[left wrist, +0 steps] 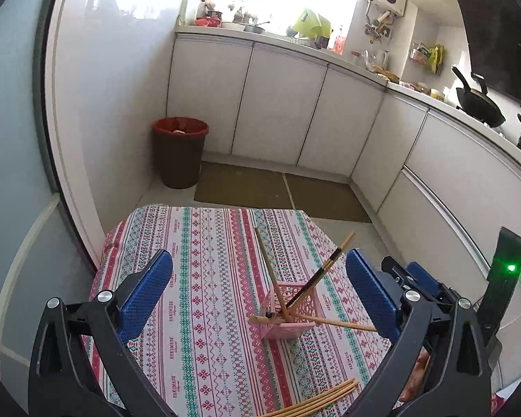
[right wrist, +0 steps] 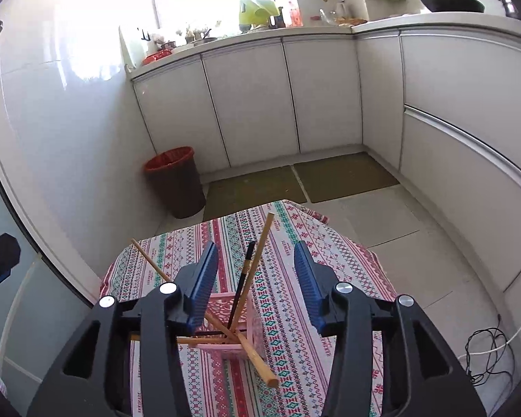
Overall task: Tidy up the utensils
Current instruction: 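Move both grippers back to the wooden chopstick pile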
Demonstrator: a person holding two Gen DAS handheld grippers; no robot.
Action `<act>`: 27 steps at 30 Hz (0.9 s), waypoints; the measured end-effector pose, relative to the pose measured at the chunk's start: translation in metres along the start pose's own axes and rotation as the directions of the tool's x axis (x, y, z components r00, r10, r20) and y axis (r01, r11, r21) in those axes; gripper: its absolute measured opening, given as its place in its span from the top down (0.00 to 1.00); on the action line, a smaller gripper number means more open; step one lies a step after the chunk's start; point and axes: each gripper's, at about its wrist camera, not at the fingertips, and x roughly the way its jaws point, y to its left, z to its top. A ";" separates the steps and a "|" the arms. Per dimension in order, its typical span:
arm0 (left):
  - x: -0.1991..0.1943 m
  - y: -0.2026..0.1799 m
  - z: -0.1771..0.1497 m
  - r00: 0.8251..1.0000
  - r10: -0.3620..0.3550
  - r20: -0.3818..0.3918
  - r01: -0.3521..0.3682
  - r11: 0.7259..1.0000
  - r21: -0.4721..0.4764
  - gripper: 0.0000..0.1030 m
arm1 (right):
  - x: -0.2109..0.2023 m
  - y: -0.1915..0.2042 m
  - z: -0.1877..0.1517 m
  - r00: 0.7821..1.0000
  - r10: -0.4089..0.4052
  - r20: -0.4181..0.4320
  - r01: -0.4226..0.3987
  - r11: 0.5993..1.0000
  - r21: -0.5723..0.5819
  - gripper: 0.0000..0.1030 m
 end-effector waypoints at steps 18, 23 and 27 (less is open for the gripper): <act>0.109 -0.119 -0.165 0.834 0.084 -0.545 0.236 0.839 0.491 0.07 | -0.046 -0.171 -0.095 0.938 -0.092 -0.335 0.221 0.902 0.370 0.12; 0.132 -0.153 -0.201 0.843 0.130 -0.522 0.242 0.775 0.584 0.08 | -0.041 -0.203 -0.107 0.924 -0.030 -0.382 0.229 0.842 0.489 0.12; 0.147 -0.165 -0.210 0.854 0.146 -0.500 0.235 0.749 0.620 0.09 | -0.038 -0.222 -0.117 0.909 0.000 -0.416 0.244 0.811 0.532 0.12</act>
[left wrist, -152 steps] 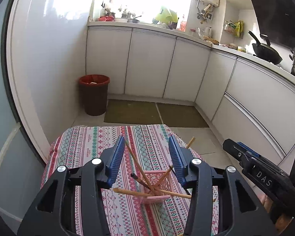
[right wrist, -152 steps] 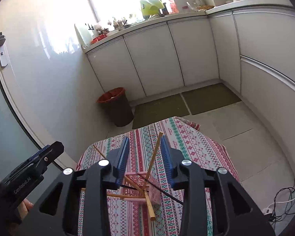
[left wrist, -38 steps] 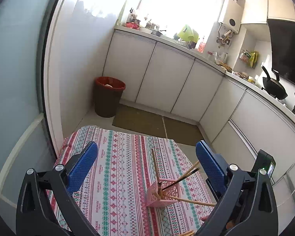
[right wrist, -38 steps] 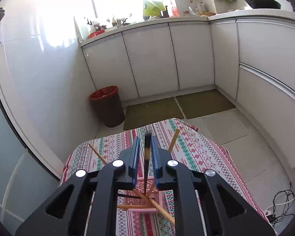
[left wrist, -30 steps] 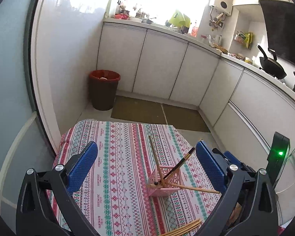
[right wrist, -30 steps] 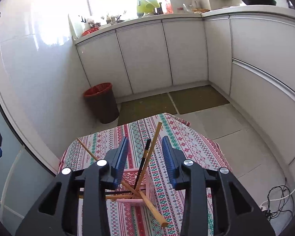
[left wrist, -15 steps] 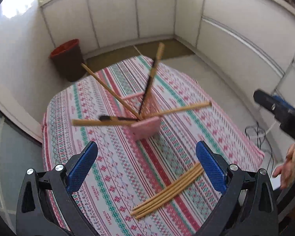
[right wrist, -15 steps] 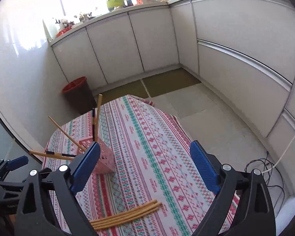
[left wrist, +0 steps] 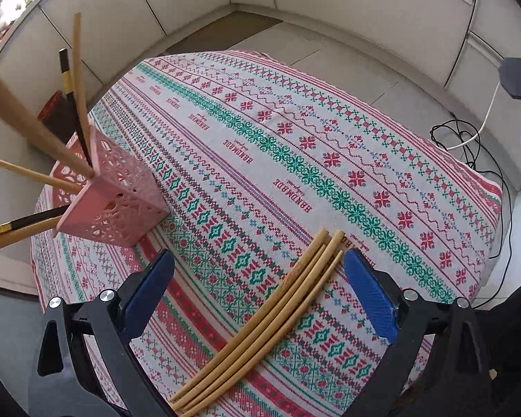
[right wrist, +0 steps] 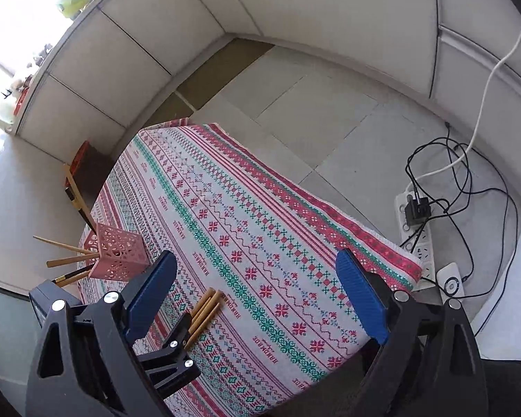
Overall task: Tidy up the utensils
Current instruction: 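Move both grippers back to the wooden chopstick pile, then grasp a wooden chopstick with the left gripper while the right gripper grasps another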
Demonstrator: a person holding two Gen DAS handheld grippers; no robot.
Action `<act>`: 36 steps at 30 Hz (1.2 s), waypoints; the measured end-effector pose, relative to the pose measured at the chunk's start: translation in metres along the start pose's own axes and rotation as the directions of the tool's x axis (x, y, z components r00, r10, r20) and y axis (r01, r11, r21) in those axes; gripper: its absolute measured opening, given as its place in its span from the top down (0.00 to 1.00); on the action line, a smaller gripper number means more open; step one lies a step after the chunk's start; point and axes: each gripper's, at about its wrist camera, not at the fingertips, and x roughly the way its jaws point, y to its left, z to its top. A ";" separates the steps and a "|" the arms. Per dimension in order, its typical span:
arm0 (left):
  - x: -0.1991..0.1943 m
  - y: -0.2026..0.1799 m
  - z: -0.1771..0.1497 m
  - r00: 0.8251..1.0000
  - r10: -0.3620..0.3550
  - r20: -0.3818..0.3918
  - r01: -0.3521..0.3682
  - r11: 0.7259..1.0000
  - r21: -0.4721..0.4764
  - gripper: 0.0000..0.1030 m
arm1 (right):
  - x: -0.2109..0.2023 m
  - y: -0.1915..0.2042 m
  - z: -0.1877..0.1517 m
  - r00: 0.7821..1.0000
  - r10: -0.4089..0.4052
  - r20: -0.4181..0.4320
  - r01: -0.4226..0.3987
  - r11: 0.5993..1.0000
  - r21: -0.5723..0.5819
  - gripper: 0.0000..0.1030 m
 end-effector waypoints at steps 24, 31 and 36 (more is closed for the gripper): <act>0.051 0.011 0.015 0.988 -0.099 -0.121 0.104 0.994 0.038 0.86 | 0.046 0.000 -0.006 0.970 0.034 -0.240 -0.019 0.998 0.063 0.12; 0.022 0.015 0.003 0.997 -0.062 0.035 0.060 0.997 0.055 0.91 | 0.069 0.008 -0.014 0.957 -0.015 -0.290 0.032 0.998 0.056 0.12; -0.022 0.033 -0.013 0.987 -0.027 0.158 0.026 1.000 0.009 0.92 | 0.092 0.027 -0.025 0.945 -0.055 -0.322 0.067 0.997 0.028 0.13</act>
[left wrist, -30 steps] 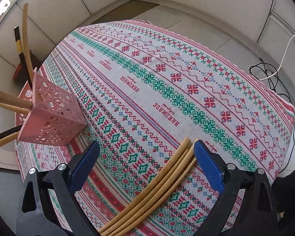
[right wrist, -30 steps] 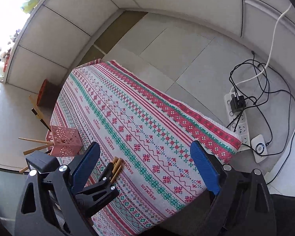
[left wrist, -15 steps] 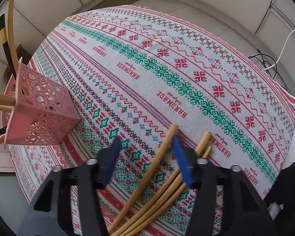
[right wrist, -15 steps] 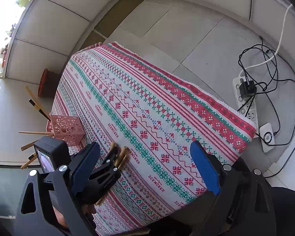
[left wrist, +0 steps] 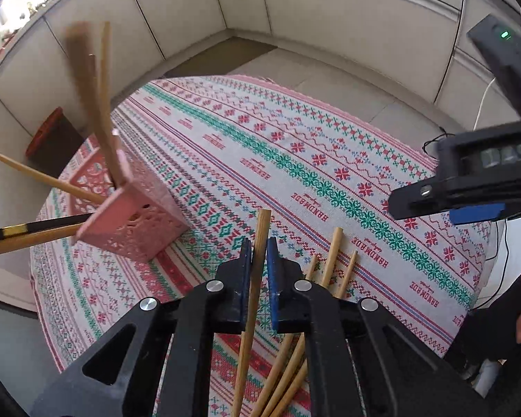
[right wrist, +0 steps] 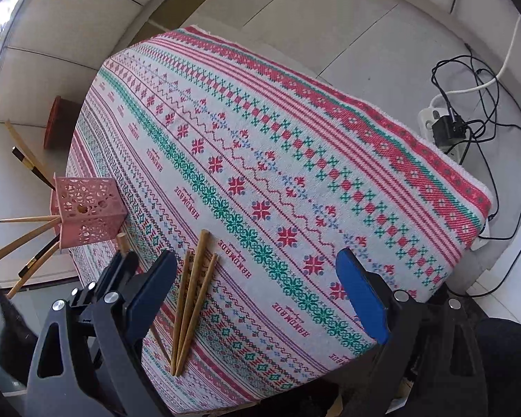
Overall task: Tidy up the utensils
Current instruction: 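Grasp a wooden chopstick with the left gripper while the right gripper grasps another, then lift both wooden chopsticks upright toward the pink basket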
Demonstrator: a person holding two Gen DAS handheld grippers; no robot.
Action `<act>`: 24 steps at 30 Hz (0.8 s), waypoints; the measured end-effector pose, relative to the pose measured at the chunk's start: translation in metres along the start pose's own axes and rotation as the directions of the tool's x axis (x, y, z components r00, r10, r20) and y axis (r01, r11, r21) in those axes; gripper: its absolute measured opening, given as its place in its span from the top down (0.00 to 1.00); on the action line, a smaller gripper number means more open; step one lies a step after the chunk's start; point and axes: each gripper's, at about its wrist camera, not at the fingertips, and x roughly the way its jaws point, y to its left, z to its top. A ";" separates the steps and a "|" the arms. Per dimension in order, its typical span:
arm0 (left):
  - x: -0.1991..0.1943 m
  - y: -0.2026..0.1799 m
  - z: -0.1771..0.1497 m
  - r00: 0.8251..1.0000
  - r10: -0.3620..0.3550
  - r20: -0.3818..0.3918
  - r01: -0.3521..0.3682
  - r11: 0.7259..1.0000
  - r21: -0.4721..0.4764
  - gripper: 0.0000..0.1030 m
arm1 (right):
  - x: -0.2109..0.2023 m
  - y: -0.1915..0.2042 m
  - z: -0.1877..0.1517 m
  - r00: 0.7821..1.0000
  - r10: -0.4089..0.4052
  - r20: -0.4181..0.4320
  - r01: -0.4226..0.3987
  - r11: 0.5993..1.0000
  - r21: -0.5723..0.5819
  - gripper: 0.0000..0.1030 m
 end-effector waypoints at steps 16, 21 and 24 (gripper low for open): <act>-0.104 0.033 -0.041 0.976 0.098 0.196 -0.076 0.990 -0.116 0.93 | 0.054 0.072 -0.015 0.980 -0.181 0.083 0.190 0.975 -0.119 0.52; -0.105 0.047 -0.049 0.976 0.116 0.183 -0.088 0.984 -0.155 0.93 | 0.062 0.088 -0.022 0.969 -0.218 0.118 0.232 0.965 -0.124 0.70; -0.103 0.055 -0.053 0.977 0.126 0.172 -0.095 0.980 -0.177 0.93 | 0.063 0.092 -0.024 0.962 -0.228 0.150 0.245 0.963 -0.111 0.83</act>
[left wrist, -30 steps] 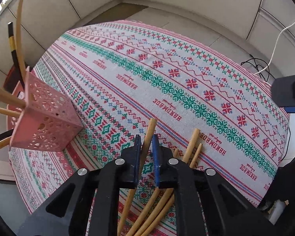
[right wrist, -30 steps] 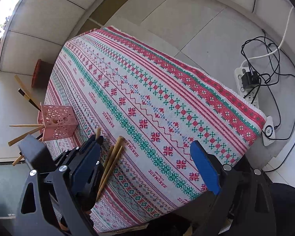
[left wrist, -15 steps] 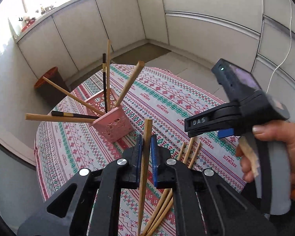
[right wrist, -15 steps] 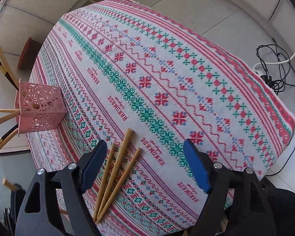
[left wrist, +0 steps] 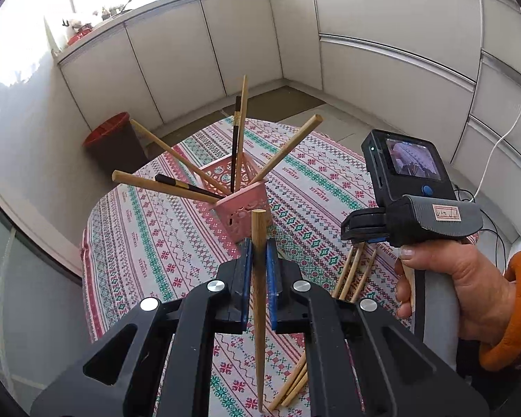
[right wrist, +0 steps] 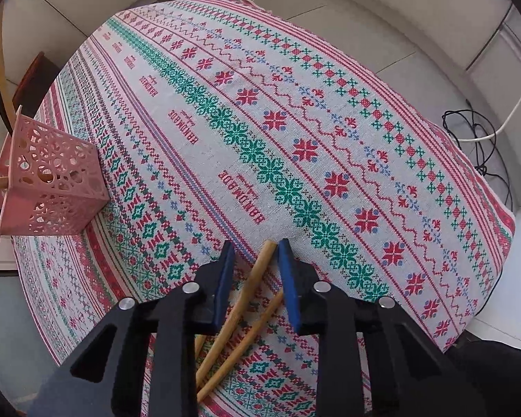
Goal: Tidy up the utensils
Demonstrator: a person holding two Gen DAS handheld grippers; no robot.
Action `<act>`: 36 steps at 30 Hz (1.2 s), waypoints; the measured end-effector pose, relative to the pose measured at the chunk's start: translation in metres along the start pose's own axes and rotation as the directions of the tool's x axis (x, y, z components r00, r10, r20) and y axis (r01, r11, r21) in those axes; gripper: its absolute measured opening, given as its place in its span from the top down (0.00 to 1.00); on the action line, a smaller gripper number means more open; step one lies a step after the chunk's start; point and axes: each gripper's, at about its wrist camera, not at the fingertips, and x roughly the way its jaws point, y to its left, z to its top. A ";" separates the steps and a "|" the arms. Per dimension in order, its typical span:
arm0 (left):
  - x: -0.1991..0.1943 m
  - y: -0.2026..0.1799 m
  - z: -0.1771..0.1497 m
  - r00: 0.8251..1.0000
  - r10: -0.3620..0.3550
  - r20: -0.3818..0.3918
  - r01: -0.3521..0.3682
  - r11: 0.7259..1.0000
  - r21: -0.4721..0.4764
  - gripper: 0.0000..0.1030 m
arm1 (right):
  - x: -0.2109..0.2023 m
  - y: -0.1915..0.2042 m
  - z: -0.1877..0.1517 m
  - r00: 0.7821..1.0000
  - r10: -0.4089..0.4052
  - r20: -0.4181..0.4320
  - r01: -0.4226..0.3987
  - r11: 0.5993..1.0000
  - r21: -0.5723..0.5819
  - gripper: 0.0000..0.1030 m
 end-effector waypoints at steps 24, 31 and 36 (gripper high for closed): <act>-0.058 0.031 0.024 0.980 -0.107 0.167 0.135 0.977 -0.167 0.93 | -0.176 -0.028 -0.026 0.877 0.368 0.308 -0.288 0.917 -0.277 0.92; -0.075 0.028 0.043 0.967 -0.109 0.231 0.150 0.974 -0.168 0.93 | -0.230 -0.056 -0.019 0.854 0.365 0.372 -0.262 0.918 -0.299 0.92; -0.084 0.036 0.053 0.959 -0.095 0.267 0.150 0.969 -0.194 0.93 | -0.274 -0.072 -0.005 0.805 0.380 0.456 -0.269 0.918 -0.291 0.92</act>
